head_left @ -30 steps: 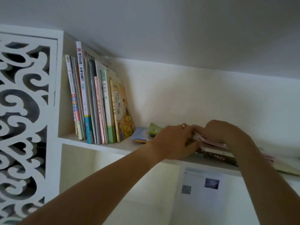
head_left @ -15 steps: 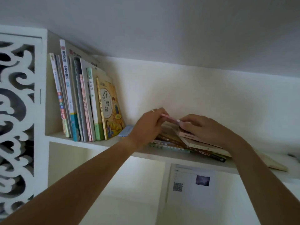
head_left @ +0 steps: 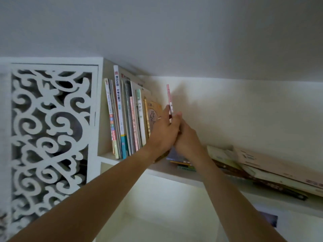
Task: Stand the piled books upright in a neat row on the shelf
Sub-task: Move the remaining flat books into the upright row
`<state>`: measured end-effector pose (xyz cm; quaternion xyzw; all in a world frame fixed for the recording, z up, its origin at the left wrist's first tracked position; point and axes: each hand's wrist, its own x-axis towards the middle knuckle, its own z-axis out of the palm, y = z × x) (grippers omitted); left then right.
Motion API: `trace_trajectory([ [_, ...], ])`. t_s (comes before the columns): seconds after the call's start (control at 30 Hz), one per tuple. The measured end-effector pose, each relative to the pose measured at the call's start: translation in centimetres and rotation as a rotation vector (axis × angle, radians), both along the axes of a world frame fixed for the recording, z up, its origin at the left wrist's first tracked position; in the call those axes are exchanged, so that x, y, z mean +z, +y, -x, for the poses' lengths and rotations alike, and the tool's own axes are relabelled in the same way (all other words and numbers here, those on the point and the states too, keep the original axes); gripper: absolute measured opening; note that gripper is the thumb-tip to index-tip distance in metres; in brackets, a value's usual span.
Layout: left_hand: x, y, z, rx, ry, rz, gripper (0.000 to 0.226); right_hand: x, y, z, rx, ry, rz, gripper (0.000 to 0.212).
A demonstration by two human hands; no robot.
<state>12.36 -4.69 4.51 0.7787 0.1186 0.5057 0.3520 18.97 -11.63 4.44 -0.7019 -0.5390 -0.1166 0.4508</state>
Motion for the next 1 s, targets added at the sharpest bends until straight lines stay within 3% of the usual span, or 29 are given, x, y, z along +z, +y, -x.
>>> trace_trajectory([
  [0.07,-0.4,2.1,1.0,0.066,0.025,-0.048,0.043,-0.7,1.7,1.7,0.063,-0.013,0.114,0.030],
  [0.23,-2.9,3.5,1.9,0.272,0.162,-0.178,0.065,-2.3,3.9,2.1,-0.022,-0.140,0.293,0.037],
  [0.27,-3.4,3.3,1.5,0.312,0.233,-0.179,0.064,-2.4,3.7,1.7,-0.045,-0.152,0.341,0.039],
  [0.3,-3.7,2.5,1.2,0.360,0.192,-0.154,0.060,-2.4,3.5,1.2,-0.077,-0.165,0.390,0.040],
  [0.37,-4.2,3.3,0.2,0.643,0.248,-0.481,0.055,-2.9,3.3,0.4,-0.153,-0.211,0.485,0.042],
  [0.5,-4.5,6.5,0.5,0.921,0.181,-0.897,0.053,-3.8,4.3,0.0,-0.184,-0.199,0.455,0.039],
  [0.57,-4.8,7.3,1.1,0.932,0.384,-1.090,0.046,-4.0,4.8,0.0,-0.209,-0.163,0.441,0.040],
  [0.63,-4.3,7.3,1.4,0.900,0.563,-1.054,0.041,-4.2,4.8,0.2,-0.216,-0.169,0.453,0.034],
  [0.73,-3.4,6.0,0.8,0.953,0.631,-0.977,0.049,-4.2,2.8,0.5,-0.218,-0.283,0.584,0.025],
  [0.8,-3.1,4.5,0.1,0.973,0.569,-0.891,0.051,-3.7,0.9,0.0,-0.211,-0.342,0.583,0.020],
  [0.9,-2.6,2.5,-2.1,0.851,0.430,-0.783,0.056,-2.3,-2.8,-0.8,-0.201,-0.290,0.382,0.016],
  [1.0,-1.4,0.8,-4.5,0.368,0.097,-0.576,0.053,-0.8,-6.5,-1.6,-0.160,-0.185,0.195,0.021],
])
